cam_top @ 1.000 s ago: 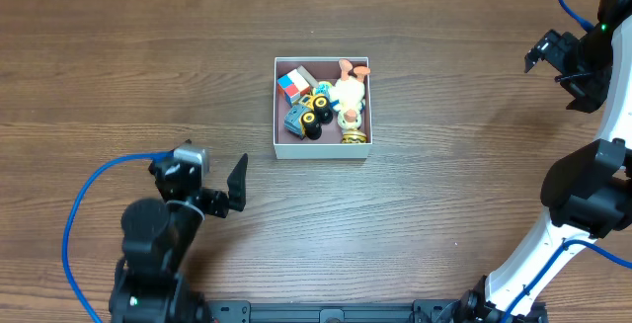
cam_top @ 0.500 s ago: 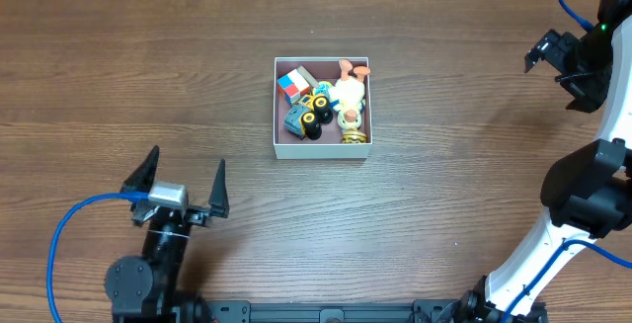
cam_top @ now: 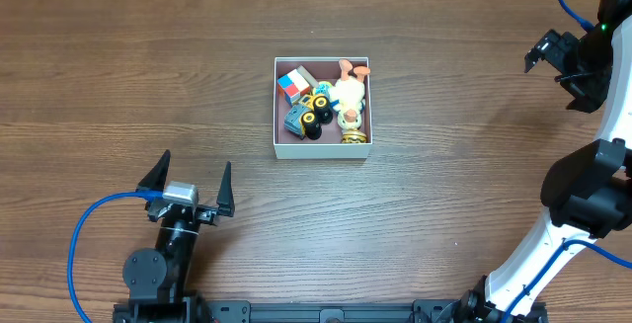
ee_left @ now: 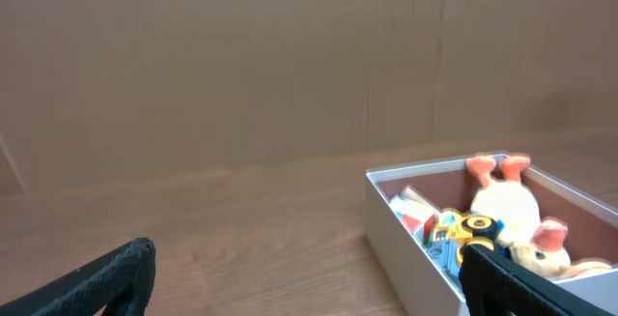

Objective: Pack container

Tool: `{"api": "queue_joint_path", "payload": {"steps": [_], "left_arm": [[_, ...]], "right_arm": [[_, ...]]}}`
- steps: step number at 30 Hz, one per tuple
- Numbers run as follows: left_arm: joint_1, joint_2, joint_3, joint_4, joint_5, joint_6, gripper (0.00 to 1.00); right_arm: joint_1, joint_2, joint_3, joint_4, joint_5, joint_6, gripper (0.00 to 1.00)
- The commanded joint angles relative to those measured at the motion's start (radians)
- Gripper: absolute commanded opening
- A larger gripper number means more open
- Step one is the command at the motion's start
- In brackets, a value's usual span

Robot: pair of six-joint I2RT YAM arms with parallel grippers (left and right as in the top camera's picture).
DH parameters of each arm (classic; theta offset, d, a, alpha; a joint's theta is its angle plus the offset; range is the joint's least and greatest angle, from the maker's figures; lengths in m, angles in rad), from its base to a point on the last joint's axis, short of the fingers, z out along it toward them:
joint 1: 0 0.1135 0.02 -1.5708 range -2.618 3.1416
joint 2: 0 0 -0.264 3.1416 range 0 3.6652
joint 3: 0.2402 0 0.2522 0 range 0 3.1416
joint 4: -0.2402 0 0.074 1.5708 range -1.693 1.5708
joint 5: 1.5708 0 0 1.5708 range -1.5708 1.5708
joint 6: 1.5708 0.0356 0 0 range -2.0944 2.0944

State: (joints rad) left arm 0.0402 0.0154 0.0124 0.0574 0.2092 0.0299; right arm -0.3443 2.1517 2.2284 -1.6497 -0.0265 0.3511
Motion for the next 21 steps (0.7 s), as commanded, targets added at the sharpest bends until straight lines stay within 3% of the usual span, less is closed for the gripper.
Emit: {"api": "queue_joint_path", "payload": {"steps": [1, 21], "left_arm": [[0.006, -0.012, -0.008, -0.084, 0.001, 0.019, 1.0], [0.006, -0.007, -0.008, -0.113, -0.003, 0.019, 1.0]], "right_arm": [[0.003, -0.018, 0.003, 0.003, -0.001, 0.0, 1.0], [0.003, -0.018, 0.003, 0.003, -0.001, 0.0, 1.0]]}}
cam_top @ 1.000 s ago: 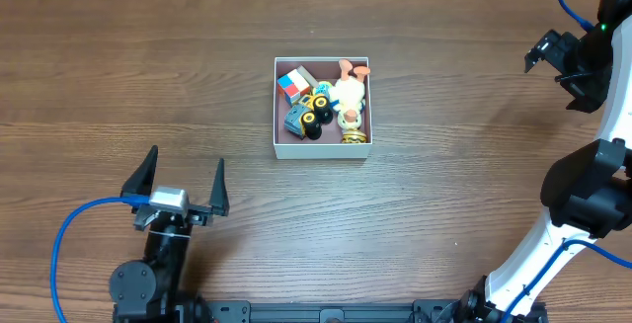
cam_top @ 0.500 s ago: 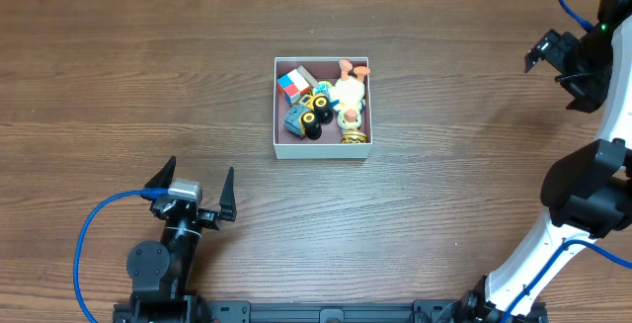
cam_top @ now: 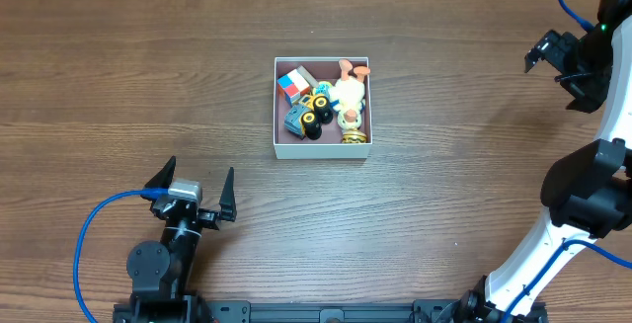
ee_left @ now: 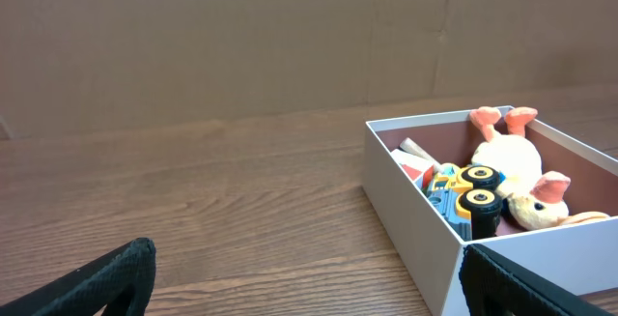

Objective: Pack container

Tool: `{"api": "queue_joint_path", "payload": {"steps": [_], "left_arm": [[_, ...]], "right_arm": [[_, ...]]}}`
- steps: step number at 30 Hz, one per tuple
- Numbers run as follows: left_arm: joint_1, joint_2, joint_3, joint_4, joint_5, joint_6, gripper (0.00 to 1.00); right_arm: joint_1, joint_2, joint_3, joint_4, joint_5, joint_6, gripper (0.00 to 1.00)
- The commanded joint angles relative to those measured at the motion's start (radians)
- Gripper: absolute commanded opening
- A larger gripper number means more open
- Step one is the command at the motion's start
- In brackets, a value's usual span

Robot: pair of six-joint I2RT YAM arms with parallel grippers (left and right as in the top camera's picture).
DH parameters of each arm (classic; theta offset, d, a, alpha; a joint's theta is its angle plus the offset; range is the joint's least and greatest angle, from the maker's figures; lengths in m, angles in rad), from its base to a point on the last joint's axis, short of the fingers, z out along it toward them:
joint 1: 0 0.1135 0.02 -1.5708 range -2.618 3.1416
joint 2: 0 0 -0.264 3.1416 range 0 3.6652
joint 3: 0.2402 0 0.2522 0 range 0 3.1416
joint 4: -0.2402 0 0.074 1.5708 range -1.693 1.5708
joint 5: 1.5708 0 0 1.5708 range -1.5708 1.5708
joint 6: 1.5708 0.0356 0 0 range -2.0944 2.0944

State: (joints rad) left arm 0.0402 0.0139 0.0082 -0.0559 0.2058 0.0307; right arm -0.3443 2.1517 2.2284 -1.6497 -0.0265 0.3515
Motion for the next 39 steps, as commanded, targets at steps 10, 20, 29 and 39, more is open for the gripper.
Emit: {"api": "queue_joint_path", "payload": {"steps": [10, 20, 29, 39], "left_arm": [[0.006, -0.005, -0.003, 0.001, 0.001, 0.018, 1.0], [0.006, -0.005, -0.003, 0.001, 0.001, 0.018, 1.0], [0.006, -0.005, -0.003, 0.001, 0.001, 0.018, 1.0], [0.006, -0.005, -0.003, 0.001, 0.001, 0.018, 1.0]], "right_arm": [[0.003, -0.018, 0.003, 0.003, -0.001, 0.0, 1.0], [0.038, -0.098, 0.003, 0.033, -0.001, 0.0, 1.0], [0.087, -0.284, -0.036, 0.161, 0.047, -0.01, 1.0], [0.25, -0.819, -0.795, 0.841, 0.048, -0.012, 1.0]]}}
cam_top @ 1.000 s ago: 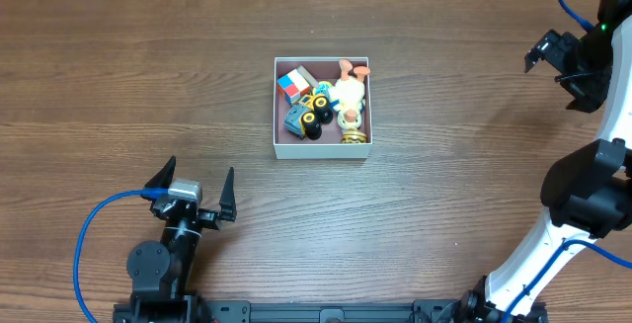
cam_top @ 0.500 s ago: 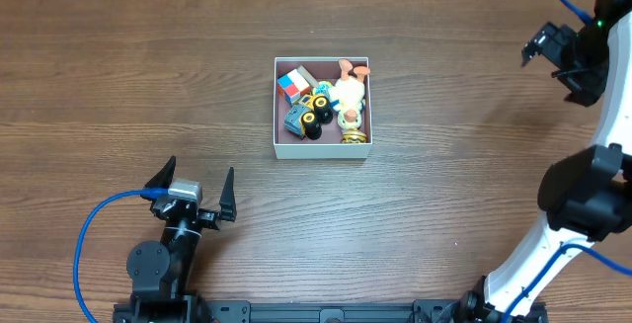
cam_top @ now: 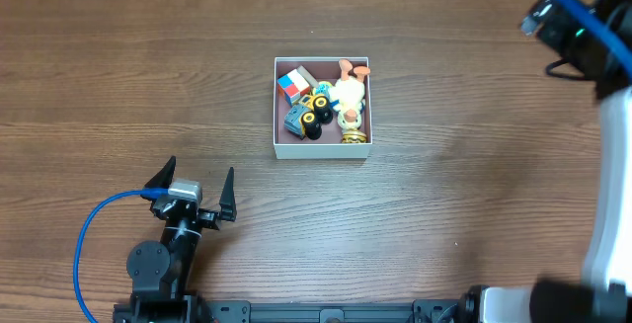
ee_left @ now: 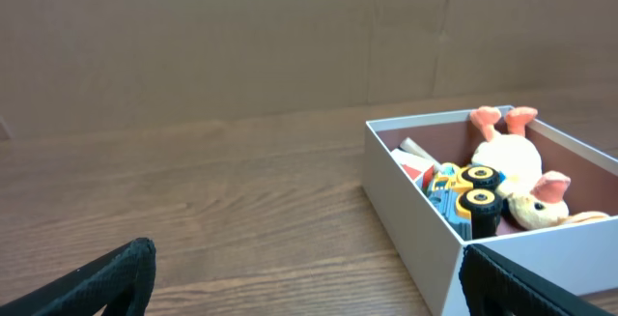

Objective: Pack container

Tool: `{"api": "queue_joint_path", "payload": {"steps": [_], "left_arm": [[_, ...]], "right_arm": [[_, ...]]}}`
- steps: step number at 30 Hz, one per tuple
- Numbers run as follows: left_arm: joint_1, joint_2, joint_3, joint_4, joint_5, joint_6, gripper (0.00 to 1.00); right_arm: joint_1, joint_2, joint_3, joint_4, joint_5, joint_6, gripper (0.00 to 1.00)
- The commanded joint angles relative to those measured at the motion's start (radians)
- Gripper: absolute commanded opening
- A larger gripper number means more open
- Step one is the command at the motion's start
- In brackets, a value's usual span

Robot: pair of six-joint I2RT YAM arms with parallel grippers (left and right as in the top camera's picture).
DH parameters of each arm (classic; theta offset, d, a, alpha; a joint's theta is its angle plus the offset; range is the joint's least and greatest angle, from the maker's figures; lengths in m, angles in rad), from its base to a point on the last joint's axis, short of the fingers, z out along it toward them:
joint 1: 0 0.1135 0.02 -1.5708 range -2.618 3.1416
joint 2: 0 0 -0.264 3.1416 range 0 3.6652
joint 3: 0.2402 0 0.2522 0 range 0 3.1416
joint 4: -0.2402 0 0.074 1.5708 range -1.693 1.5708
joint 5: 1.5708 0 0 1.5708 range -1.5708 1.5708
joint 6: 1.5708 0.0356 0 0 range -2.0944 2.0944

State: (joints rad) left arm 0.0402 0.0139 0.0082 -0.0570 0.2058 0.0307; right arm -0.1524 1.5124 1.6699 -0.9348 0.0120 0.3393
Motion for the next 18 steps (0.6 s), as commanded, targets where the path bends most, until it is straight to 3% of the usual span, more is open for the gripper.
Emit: {"api": "queue_joint_path", "payload": {"steps": [1, 8, 18], "left_arm": [[0.006, -0.005, -0.003, 0.002, 0.001, 0.018, 1.0], [0.006, -0.005, -0.003, 0.002, 0.001, 0.018, 1.0], [0.006, -0.005, -0.003, 0.002, 0.001, 0.018, 1.0]], "right_arm": [[0.076, -0.245, -0.318, 0.183, 0.01, 0.001, 1.0], [0.156, -0.697, -0.796, 0.467, 0.012, 0.001, 1.0], [0.157, -1.233, -1.286, 0.548, 0.017, 0.0, 1.0]]}}
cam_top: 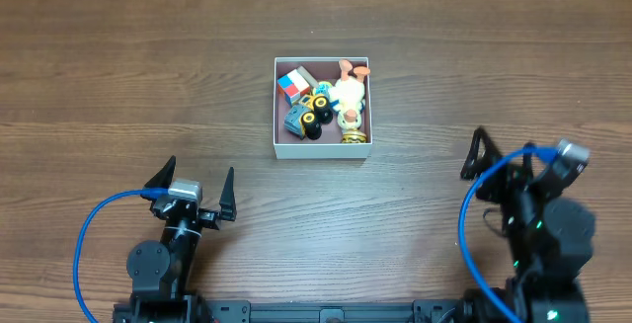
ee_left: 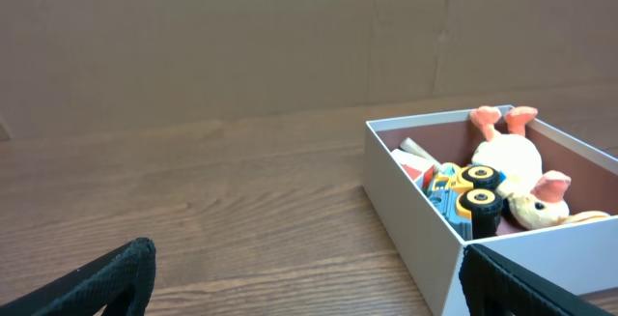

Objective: Pack container

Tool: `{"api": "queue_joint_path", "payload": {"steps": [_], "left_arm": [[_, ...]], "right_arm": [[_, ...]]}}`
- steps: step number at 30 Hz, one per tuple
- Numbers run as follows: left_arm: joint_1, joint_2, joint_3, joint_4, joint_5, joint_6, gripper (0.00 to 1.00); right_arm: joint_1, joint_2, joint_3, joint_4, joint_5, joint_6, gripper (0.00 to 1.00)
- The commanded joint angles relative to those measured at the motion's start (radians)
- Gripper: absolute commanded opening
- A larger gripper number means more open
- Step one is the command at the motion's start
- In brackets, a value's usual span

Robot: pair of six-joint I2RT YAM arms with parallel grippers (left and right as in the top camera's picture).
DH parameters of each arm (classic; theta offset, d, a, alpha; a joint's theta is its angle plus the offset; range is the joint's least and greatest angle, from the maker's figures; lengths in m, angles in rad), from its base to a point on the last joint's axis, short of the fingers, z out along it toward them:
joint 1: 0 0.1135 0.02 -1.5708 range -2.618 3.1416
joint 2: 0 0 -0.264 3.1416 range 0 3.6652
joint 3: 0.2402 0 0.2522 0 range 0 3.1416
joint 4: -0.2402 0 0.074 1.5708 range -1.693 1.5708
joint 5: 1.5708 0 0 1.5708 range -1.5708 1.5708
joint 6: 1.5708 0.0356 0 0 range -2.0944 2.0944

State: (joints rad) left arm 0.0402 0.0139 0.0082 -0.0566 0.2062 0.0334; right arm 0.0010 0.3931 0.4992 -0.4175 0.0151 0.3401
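Observation:
The white box (cam_top: 281,149) stands mid-table. It holds a plush duck (cam_top: 348,93), a yellow toy truck with black wheels (cam_top: 310,114) and a red-and-blue block (cam_top: 290,86). My left gripper (cam_top: 194,185) rests open near the front left, well short of the box, with nothing in it. In the left wrist view the box wall (ee_left: 415,248) is at the right, with the duck (ee_left: 507,176) and truck (ee_left: 463,200) inside. My right gripper (cam_top: 518,160) hangs low at the front right, one finger splayed wide, empty.
Bare wooden table (cam_top: 128,76) surrounds the box on all sides. Blue cables loop beside each arm base at the front edge. A brown cardboard wall (ee_left: 241,45) backs the table in the left wrist view.
The right arm was raised at the far right edge of the table and is now low at the front right. The left gripper and the box contents have not moved.
The left gripper first stood open a little farther out, then sat slightly nearer the front edge, where it stays. The right arm stayed raised at the far right through the earlier moments and is now down at the front right. The box contents are unchanged.

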Motion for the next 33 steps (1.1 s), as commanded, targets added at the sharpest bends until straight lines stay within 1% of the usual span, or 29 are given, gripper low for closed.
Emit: {"api": "queue_joint_path", "payload": {"steps": [1, 7, 12, 16, 20, 21, 33], "left_arm": [[0.006, -0.005, -0.003, 0.002, 0.0, 0.015, 1.0], [0.006, -0.005, -0.003, 0.002, 0.0, 0.015, 1.0], [0.006, -0.005, -0.003, 0.002, 0.0, 0.015, 1.0], [0.006, -0.005, -0.003, 0.002, 0.0, 0.015, 1.0], [0.006, -0.005, -0.003, 0.002, 0.0, 0.015, 1.0], [0.006, -0.005, -0.003, 0.002, 0.0, 0.015, 1.0], [0.006, -0.005, -0.003, 0.002, 0.0, 0.015, 1.0]], "right_arm": [[0.003, -0.142, -0.15, 0.054, 0.014, 0.0, 1.0], [0.004, -0.253, -0.327, 0.222, 0.01, -0.002, 1.0], [0.004, -0.298, -0.414, 0.309, 0.01, -0.071, 1.0], [0.004, -0.34, -0.443, 0.314, 0.002, -0.125, 1.0], [0.003, -0.372, -0.45, 0.305, -0.059, -0.251, 1.0], [0.003, -0.376, -0.45, 0.3, -0.059, -0.264, 1.0], [0.003, -0.39, -0.486, 0.328, -0.068, -0.263, 1.0]]}}
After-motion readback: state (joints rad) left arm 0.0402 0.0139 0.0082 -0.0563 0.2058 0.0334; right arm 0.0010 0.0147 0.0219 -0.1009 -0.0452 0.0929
